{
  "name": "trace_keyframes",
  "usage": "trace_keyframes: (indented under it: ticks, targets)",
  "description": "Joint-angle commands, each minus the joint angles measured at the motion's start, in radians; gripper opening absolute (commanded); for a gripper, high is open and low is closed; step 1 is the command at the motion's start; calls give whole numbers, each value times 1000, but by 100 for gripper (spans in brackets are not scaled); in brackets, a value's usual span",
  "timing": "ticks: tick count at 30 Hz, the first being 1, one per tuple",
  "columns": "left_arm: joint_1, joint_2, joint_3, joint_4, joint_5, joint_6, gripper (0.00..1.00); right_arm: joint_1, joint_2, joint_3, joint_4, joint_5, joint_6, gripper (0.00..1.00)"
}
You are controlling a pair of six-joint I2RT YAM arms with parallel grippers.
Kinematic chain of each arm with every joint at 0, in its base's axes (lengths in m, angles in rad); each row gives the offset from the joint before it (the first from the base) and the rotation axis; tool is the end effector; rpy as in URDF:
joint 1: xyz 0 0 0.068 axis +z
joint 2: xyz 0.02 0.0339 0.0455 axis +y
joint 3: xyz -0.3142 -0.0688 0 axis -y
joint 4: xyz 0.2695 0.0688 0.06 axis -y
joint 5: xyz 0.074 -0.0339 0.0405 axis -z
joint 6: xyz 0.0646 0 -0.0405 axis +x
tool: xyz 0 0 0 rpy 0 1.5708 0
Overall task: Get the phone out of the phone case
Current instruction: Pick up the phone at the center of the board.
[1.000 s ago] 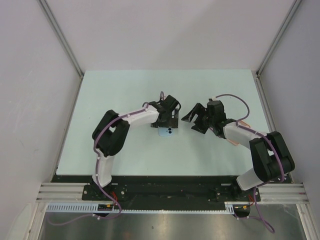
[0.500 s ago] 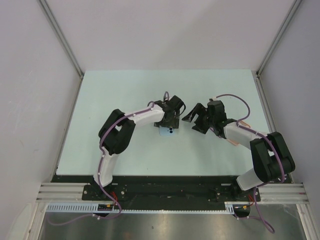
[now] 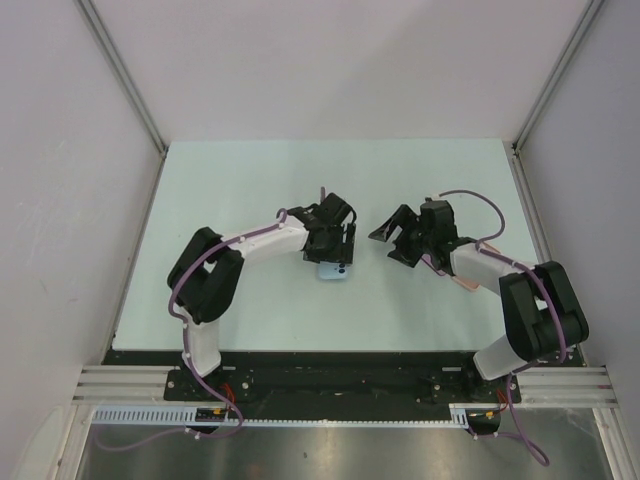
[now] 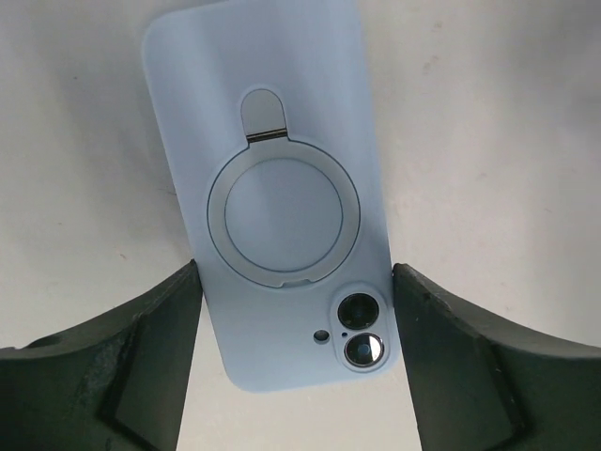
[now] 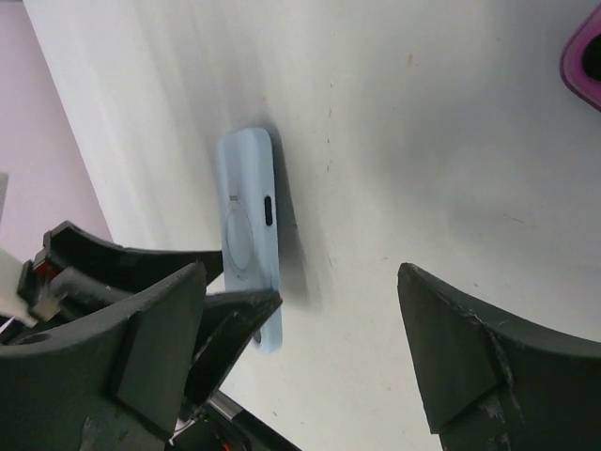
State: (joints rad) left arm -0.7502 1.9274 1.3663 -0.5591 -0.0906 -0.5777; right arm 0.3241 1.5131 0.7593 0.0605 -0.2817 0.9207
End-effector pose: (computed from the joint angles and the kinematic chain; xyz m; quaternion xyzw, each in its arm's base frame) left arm 0.3332 -0.3026 0.1908 0.0738 0.9710 -0.1028 0.2030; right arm 0.3204 0.1266 0.1995 0.2064 0.8743 0.3485 0.2676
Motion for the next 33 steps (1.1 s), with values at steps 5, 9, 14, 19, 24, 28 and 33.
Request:
trace_keyframes:
  ticks: [5,9,14,19,24,28,33]
  targets:
    - [8,-96,-3,82,238,-13,63,23,94,-2,166,-62,119,85]
    - [9,-97,-10,88,258,-11,63,38,191,1,272,-122,173,83]
    - [9,-102,-12,93,273,-11,63,73,312,2,416,-192,266,74]
    - [11,-108,-10,97,333,4,64,110,389,2,604,-250,381,29]
    - [37,-146,-9,90,419,44,84,92,360,2,584,-258,362,0]
    - [87,-214,-22,91,520,81,97,63,242,2,455,-214,271,0]
    - [176,-315,-70,108,592,125,100,23,57,0,339,-172,95,0]
